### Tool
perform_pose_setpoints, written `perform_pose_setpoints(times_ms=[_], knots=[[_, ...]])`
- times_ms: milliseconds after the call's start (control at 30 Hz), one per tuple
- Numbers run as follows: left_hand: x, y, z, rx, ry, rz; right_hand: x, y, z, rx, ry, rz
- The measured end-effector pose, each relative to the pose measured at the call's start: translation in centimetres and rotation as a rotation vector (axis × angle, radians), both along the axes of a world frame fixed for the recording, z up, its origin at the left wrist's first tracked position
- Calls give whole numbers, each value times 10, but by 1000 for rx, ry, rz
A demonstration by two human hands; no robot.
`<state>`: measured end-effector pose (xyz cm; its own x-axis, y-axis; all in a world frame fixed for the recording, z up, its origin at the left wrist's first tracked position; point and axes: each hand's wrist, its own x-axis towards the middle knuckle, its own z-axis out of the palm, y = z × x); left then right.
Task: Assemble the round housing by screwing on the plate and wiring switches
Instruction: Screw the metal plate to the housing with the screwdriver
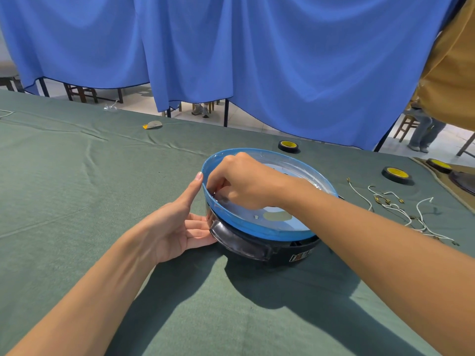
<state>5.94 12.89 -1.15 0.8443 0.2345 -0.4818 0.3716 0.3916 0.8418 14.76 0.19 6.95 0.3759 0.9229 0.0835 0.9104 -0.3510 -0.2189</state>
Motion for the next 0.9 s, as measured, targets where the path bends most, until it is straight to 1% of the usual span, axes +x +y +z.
perform_pose_setpoints(times_ms=[267,433,600,667,800,900], knots=[[-1,-1,2,-27,-3,8,-4,3,-4,0,-62,-6],[-1,0,1,-14,2,-2,-2,2,-8,-9,-48,-57],[-1,1,0,-14,2,0,-3,5,-14,-2,-106,-103],[-1,1,0,-18,-1,2,-4,5,-15,-15,-128,-96],[-1,1,0,-22,1,1,-6,4,-13,-19,-106,-45],[-1,2,0,-22,-6,3,-7,4,-14,-15,-149,-11]])
